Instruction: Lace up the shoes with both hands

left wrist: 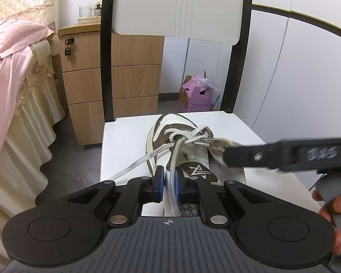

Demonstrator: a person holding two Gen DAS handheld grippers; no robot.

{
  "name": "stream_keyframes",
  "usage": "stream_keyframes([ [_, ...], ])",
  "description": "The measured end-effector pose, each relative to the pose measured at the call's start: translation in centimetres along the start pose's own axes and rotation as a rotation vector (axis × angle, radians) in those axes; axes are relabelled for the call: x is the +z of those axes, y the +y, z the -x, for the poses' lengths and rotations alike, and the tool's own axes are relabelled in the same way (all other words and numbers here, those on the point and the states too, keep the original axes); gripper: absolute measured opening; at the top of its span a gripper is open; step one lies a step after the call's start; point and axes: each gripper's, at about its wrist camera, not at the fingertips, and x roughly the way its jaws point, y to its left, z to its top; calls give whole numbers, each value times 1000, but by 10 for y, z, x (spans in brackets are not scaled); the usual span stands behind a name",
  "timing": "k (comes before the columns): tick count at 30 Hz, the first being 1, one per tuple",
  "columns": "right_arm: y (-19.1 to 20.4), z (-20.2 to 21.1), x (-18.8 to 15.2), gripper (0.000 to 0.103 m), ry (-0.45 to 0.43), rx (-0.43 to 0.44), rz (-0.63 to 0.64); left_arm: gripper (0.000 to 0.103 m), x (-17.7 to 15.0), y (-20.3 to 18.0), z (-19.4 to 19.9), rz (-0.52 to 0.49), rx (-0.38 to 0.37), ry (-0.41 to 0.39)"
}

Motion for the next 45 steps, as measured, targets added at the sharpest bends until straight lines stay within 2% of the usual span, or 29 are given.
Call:
stream_keyframes([
  [7,-2,23,-5,103,-96,65,-3,14,2,-2,-3,19,-1,5],
  [11,-9,27,-5,103,-99,137,-103,17,2,-3,-1,26,-3,-2],
  [13,-11,29,-3,103,-86,172,-138,26,1,-4,3,25,-13,-12],
  [17,-25,34,-5,103,-79,228,-207,31,-4,-9,14,-2,-29,-18],
  [20,-45,36,-5,103,-58,286,-305,31,0,-14,22,-42,-25,-16],
  [22,-62,32,-6,103,-36,346,-403,39,1,-13,27,-35,-26,-35],
  [25,-85,17,-9,103,9,416,-544,40,0,-11,28,-11,-9,-50],
  [31,-96,-22,-10,103,12,414,-672,40,-3,-10,24,-40,29,-16],
  [35,-103,-39,-4,103,-40,396,-744,39,-5,-8,14,-56,23,7],
  [38,-109,-48,-2,102,-86,356,-783,38,-4,-7,5,-69,13,-7],
  [42,-111,-53,5,76,-136,299,-789,36,-2,-1,-5,-65,-18,-24],
  [43,-111,-53,7,67,-150,289,-790,35,-2,-1,-6,-86,-17,-29],
  [45,-111,-54,10,56,-169,280,-797,32,-3,-2,-9,-123,-11,-43],
])
